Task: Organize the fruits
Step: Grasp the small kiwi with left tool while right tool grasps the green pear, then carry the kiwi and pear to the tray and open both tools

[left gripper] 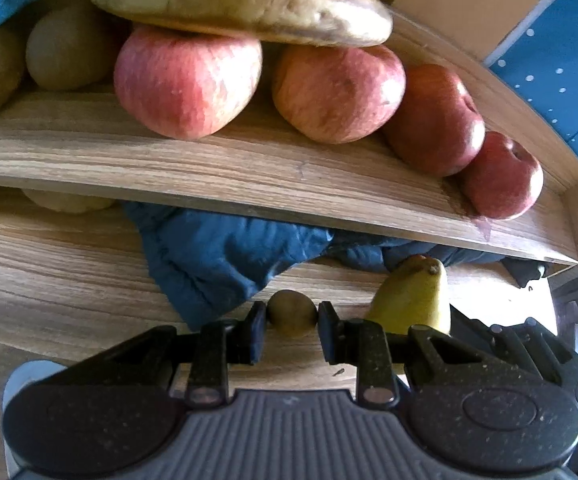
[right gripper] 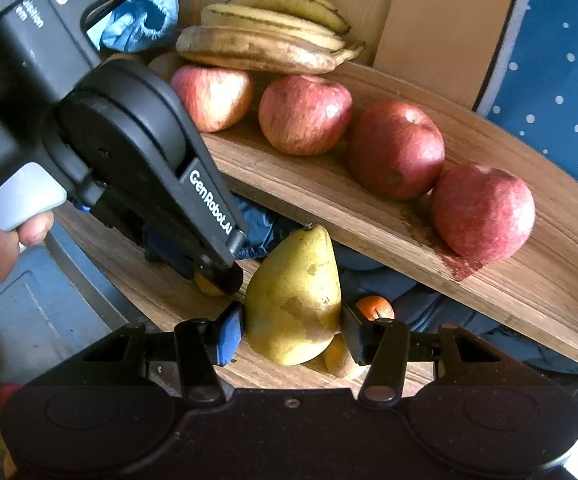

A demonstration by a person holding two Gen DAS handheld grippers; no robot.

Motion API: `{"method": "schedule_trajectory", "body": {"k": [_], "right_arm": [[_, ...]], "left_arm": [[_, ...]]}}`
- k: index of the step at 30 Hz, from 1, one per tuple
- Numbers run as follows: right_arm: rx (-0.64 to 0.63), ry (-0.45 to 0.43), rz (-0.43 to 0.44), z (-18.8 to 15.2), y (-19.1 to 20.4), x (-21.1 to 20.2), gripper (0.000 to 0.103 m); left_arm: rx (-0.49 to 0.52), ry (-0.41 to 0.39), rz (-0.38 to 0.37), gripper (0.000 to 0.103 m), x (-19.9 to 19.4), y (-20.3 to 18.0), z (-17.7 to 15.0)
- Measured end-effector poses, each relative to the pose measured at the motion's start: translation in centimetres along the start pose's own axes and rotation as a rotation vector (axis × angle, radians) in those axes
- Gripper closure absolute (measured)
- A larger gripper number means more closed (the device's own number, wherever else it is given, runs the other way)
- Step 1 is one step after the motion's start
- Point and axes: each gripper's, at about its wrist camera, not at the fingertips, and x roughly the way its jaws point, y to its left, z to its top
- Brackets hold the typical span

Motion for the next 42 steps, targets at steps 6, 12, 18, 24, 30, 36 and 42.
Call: {"method": "schedule_trajectory", "body": {"k": [6,12,18,24,30,36,42], "right_arm": [[0.031,-0.026,-0.008,-0.5,0.1,-2.5,0.049],[0.058,-0.035,-0.012,-1.2,0.5,-4.8,0.049],[0.074,-0.041,-0.015,-2.3,1.0,-6.6,0.049],[0.094,-0.027,-0.002,-3.5,1.5,-8.2,0.049],[0.118,0.012,0.024,-5.1,2.3,-9.2,0.049],[0.169,0.059,0.06,-6.9,2.6,-9.8,0.049],[0.177,0.09,0.078,-7.8,3.0,-10.4,0.049]], "left_arm": [[0.021,-0.013,0.0,0.073,-1.0,-0.9,-0.6],[0.043,-0.021,0.002,0.073,-1.8,-1.8,-2.3],[0.049,-0.027,0.024,0.073,-2.6,-1.7,-3.9],[0.031,-0.01,0.042,0.073,-3.4,-0.9,-5.9],[0.045,0.017,0.072,0.073,-3.6,-1.0,-7.6],[0.06,0.034,0.08,0.073,-3.7,-1.4,-8.7],[0.057,0.043,0.075,0.073,-3.8,-1.7,-9.5]]}}
